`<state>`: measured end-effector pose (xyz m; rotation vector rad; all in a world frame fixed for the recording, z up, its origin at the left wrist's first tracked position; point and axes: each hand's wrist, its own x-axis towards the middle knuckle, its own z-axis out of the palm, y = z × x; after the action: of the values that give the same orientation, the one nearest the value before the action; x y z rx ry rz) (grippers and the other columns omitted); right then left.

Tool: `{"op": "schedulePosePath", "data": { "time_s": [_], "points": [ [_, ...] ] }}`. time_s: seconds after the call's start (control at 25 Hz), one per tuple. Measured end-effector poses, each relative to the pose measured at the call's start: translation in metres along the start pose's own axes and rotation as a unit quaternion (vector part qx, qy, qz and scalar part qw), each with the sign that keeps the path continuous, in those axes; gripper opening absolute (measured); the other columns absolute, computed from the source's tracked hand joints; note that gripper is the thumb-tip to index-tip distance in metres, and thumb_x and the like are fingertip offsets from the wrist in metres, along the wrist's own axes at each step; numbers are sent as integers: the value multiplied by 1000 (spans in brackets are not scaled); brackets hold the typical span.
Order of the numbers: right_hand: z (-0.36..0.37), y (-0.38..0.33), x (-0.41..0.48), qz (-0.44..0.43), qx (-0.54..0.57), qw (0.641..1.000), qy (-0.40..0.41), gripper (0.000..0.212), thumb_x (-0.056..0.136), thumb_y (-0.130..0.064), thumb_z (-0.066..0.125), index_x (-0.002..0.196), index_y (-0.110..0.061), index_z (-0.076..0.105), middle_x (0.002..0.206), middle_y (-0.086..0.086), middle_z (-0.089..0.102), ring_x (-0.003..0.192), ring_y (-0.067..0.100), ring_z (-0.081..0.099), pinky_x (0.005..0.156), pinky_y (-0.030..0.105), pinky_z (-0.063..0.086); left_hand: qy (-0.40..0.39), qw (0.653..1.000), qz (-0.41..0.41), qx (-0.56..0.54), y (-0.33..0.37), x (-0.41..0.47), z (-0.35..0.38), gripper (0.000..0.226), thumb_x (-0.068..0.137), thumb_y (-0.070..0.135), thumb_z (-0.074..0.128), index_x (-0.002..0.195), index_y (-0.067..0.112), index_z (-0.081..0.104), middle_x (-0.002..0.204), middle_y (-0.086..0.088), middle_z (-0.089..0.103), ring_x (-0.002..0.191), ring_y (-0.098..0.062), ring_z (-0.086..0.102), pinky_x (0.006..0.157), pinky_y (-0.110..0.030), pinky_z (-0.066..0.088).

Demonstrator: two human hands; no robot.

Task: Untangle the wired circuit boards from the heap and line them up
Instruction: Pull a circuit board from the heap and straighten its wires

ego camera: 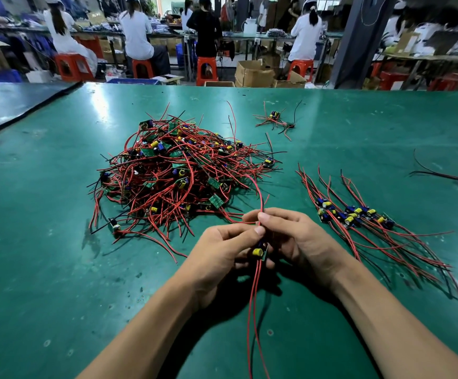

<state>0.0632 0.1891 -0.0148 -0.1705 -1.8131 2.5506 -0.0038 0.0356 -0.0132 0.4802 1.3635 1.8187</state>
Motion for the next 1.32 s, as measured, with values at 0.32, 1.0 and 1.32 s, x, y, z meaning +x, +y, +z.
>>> {"op": "schedulePosePath", "data": {
  "time_s": [0.32, 1.0, 1.32],
  "points": [
    [-5, 8, 7, -30, -41, 997, 59, 29, 83, -29, 76, 101, -7, 75, 90, 19, 67, 85, 35, 53, 81, 49, 42, 90, 988, 93, 86, -6, 0, 6, 12, 91, 10, 66, 90, 7, 77, 80, -17, 73, 72, -25, 64, 73, -37, 53],
    [-13, 9, 17, -175, -157, 924, 301, 11, 83, -15, 80, 76, -14, 71, 50, -15, 57, 41, -2, 47, 45, 5, 32, 95, 958, 104, 249, -2, 4, 4, 17, 90, 13, 66, 76, 4, 70, 60, -1, 64, 49, -5, 54, 49, -14, 42],
    [-22, 5, 19, -222, -120, 867, 428, 16, 84, -14, 79, 82, -18, 64, 60, -12, 61, 41, 6, 48, 39, 20, 40, 75, 963, 82, 245, -1, 5, 0, 18, 90, 16, 67, 73, 12, 72, 62, -1, 65, 55, -12, 56, 54, -23, 45]
  ]
}}
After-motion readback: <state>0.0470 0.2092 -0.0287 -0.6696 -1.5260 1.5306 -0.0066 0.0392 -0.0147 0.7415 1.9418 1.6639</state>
